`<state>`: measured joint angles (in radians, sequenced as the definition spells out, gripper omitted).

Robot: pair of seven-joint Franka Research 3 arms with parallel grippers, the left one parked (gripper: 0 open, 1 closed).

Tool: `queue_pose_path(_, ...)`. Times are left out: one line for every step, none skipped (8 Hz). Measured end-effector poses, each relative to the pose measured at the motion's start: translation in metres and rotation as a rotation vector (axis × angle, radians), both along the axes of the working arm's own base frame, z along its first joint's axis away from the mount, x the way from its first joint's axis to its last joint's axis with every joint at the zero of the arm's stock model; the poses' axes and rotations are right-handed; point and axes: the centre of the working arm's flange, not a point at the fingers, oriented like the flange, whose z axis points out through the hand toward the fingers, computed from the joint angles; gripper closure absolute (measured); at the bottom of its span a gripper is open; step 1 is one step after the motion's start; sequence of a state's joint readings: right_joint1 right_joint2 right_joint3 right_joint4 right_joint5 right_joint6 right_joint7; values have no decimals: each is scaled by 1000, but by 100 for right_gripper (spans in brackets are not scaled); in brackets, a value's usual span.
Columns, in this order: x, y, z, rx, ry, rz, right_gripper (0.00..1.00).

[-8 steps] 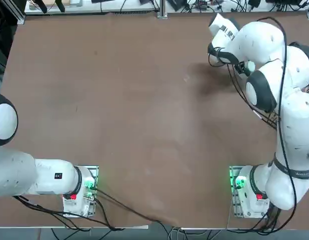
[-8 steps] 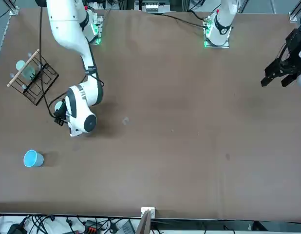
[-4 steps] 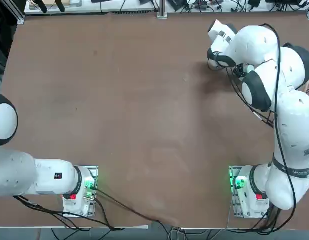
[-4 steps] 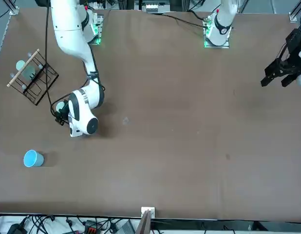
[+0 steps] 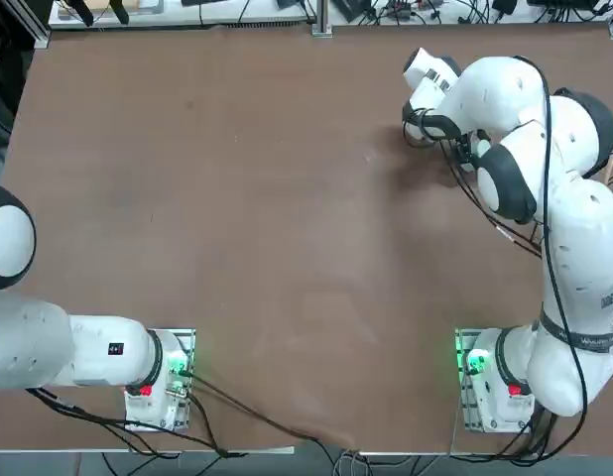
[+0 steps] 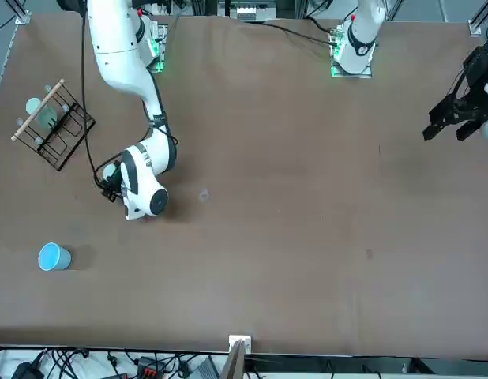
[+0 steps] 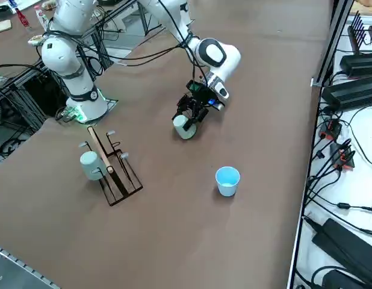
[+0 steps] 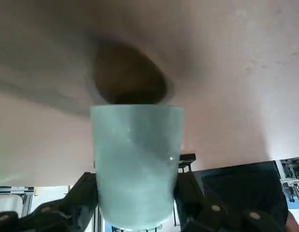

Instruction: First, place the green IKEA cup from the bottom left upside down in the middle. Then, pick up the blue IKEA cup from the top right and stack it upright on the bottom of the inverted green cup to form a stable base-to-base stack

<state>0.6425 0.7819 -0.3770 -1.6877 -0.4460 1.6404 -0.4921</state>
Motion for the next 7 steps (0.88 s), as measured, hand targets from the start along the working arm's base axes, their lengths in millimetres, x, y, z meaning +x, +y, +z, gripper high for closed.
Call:
queue_pose_path(0,0,0,0,1,0,14)
queue_pose_path(0,0,-1,1,1,0,11)
queue_pose_path(0,0,-2,3,2,-1,0)
queue_pose_path(0,1,-4,3,2,1,0)
queue_pose_path(1,1,-4,4,0,2,0)
queue_pose_path(3,3,-2,6,-7,5,0)
queue_pose_path(7,6,1,11,-18,8,0)
